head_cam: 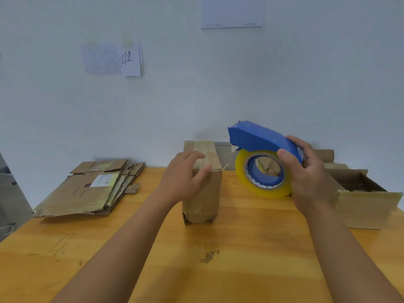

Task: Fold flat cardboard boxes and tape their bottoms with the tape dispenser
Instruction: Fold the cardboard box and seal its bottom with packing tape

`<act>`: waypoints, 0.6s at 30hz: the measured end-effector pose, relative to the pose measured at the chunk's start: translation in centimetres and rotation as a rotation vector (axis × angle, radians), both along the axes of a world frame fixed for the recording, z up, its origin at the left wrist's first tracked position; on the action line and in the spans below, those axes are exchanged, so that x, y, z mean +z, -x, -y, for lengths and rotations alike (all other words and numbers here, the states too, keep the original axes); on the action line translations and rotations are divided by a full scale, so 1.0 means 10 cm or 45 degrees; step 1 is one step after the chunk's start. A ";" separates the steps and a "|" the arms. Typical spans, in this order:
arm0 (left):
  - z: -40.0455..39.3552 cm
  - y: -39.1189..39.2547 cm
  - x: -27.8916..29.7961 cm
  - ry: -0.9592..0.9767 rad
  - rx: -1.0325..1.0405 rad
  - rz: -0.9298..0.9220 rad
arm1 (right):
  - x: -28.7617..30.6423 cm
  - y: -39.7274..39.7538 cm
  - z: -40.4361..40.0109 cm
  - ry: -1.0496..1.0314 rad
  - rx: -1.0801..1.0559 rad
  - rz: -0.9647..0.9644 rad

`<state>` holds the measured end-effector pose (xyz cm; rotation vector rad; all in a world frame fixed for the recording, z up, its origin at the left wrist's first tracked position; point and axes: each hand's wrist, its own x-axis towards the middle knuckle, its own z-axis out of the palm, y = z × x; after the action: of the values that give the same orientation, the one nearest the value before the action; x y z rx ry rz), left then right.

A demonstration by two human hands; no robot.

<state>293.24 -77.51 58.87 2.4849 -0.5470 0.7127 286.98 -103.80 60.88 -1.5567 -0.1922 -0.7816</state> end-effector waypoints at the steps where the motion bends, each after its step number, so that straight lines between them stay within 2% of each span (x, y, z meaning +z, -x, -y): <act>1: 0.04 0.04 0.05 0.153 -0.013 -0.048 | 0.05 0.02 0.00 -0.016 0.023 0.010; 5: 0.22 0.20 0.30 0.779 -0.037 -0.275 | 0.25 0.03 -0.02 -0.104 0.201 0.029; 8: 0.26 0.27 0.46 1.276 -0.281 -0.807 | 0.35 0.00 -0.04 -0.100 0.320 0.042; 10: 0.24 0.30 0.52 1.490 -0.487 -1.136 | 0.39 -0.01 -0.06 -0.085 0.387 0.040; 11: 0.22 0.31 0.53 1.564 -0.553 -1.221 | 0.39 -0.01 -0.07 -0.072 0.414 0.037; 14: 0.14 0.29 0.53 1.748 -0.643 -1.235 | 0.36 -0.02 -0.10 -0.001 0.432 0.020; 18: 0.04 0.27 0.54 1.793 -0.641 -1.185 | 0.30 -0.06 -0.06 0.029 0.414 0.005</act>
<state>290.54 -77.88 64.23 1.0292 -0.1406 -0.2848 287.53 -103.17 63.86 -1.4965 -0.4461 -0.5277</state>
